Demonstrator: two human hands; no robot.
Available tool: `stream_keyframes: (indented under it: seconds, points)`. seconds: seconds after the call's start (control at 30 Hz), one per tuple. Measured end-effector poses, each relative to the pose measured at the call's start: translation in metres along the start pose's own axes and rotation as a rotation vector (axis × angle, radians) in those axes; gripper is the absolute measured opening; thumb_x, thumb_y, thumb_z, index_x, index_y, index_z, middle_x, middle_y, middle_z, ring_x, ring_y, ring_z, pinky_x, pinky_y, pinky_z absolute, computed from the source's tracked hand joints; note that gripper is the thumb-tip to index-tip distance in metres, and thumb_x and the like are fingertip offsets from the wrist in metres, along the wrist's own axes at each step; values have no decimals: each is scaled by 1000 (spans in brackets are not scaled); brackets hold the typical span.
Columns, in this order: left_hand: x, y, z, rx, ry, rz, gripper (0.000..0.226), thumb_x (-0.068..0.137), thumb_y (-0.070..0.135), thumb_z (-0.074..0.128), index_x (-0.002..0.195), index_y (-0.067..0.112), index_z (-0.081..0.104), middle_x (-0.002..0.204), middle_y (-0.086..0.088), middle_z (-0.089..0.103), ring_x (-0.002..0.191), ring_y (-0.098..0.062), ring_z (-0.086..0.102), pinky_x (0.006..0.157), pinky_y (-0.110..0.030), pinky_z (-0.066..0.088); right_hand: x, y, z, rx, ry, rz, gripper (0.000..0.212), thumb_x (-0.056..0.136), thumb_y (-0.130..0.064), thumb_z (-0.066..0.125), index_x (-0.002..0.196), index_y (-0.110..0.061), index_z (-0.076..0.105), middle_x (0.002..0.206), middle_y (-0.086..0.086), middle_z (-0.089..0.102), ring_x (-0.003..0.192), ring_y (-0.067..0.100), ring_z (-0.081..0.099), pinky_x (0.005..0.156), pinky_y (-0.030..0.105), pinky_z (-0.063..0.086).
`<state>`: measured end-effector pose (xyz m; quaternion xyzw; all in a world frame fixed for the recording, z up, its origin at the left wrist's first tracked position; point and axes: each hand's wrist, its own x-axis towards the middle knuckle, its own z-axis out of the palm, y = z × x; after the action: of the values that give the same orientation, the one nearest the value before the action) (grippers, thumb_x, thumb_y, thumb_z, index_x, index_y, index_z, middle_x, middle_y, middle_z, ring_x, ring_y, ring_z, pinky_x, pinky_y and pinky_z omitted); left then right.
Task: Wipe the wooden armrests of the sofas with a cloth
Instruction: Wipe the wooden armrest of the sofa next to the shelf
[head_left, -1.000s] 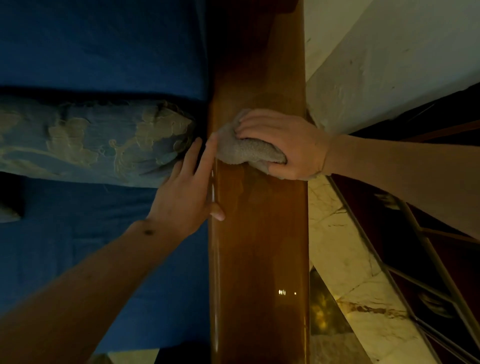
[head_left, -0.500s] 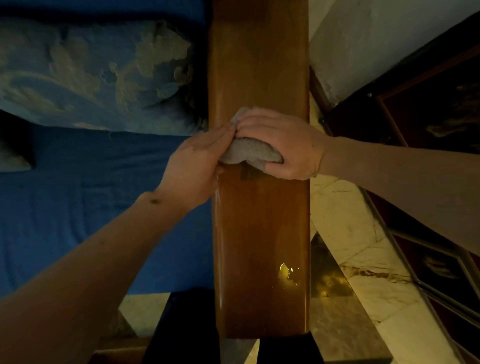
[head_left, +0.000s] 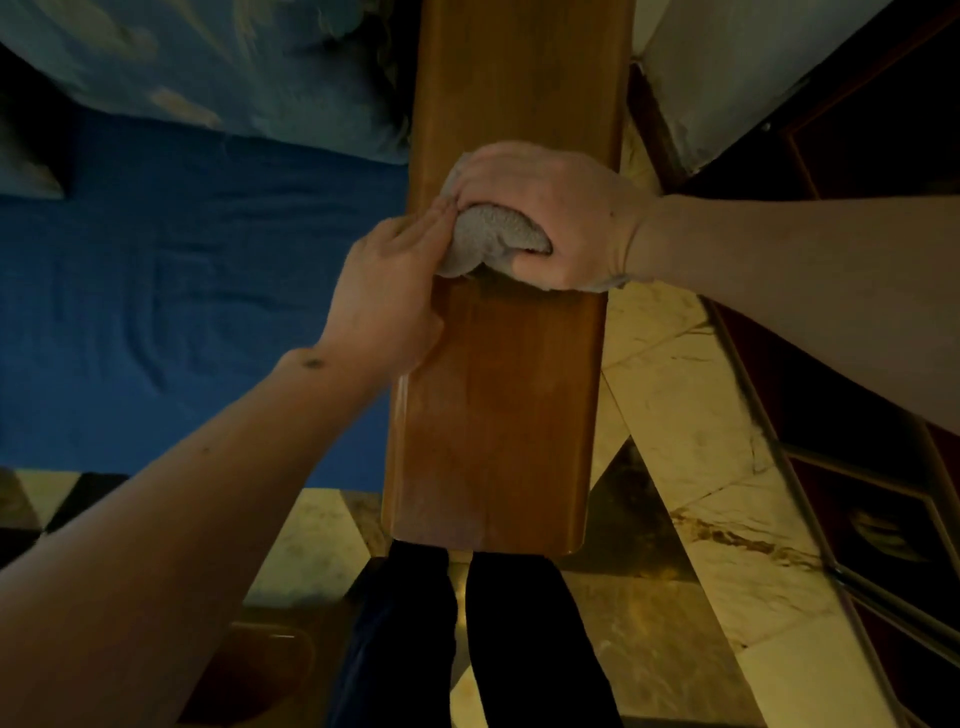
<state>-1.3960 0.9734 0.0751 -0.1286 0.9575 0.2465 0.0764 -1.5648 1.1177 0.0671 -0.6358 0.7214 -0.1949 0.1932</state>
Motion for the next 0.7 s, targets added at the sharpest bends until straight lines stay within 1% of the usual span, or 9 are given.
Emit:
stream_keyframes:
  seconds: [0.07,0.13,0.17,0.27,0.33,0.43,0.5,0.6,0.7]
  points:
    - [-13,4,5,45,21,-18,77,83,-5,56,155,18,41,152,-2,53,127,-28,45,105,-38,28,-6,-8,6,-18,7,-4,54,90,-31,65,140,-11,58,144,8,61,143,28,49,120,45,40]
    - [-23,6,9,36,29,-16,70,82,-5,52,149,17,48,140,1,60,108,-25,41,93,-33,24,-12,-17,13,-30,18,7,53,90,-31,64,139,-12,59,143,7,61,143,27,49,119,47,41]
    - [-28,6,10,15,22,-2,66,82,-5,50,145,17,51,132,2,62,101,-23,39,89,-32,24,-15,-21,16,-31,23,20,53,90,-32,62,139,-12,59,143,6,62,143,26,49,118,48,42]
    - [-50,4,13,-74,-10,49,55,87,-3,47,137,18,55,108,4,61,93,-23,41,79,-30,30,-27,-45,31,-13,43,64,55,88,-35,59,138,-13,59,142,6,62,143,25,49,117,48,43]
    - [-67,6,15,-116,-13,31,56,87,-4,45,138,19,54,102,5,57,93,-22,39,74,-30,33,-35,-61,42,3,63,87,55,86,-34,58,137,-12,60,140,8,63,143,26,49,118,48,42]
    - [-92,7,22,-148,-37,-26,59,86,-6,42,138,19,53,101,-3,60,93,-21,41,74,-35,41,-49,-84,58,12,86,129,54,86,-31,61,136,-11,60,140,8,62,143,26,48,118,49,42]
    - [-107,6,26,-159,-55,-47,64,86,-6,42,144,22,49,103,-9,62,93,-23,43,75,-36,43,-57,-99,68,23,84,153,54,86,-31,63,137,-13,59,142,7,61,145,25,47,117,50,42]
    - [-127,5,29,-195,-48,-52,63,89,-5,43,145,22,51,101,-9,63,94,-24,44,78,-41,46,-65,-117,78,33,90,174,54,85,-31,63,136,-14,58,143,7,60,146,25,46,116,52,43]
    - [-142,6,31,-254,-7,-81,60,93,-4,43,146,23,53,99,-10,63,100,-31,50,83,-45,48,-71,-131,85,39,120,198,54,84,-30,64,135,-13,59,142,8,61,145,27,47,117,53,42]
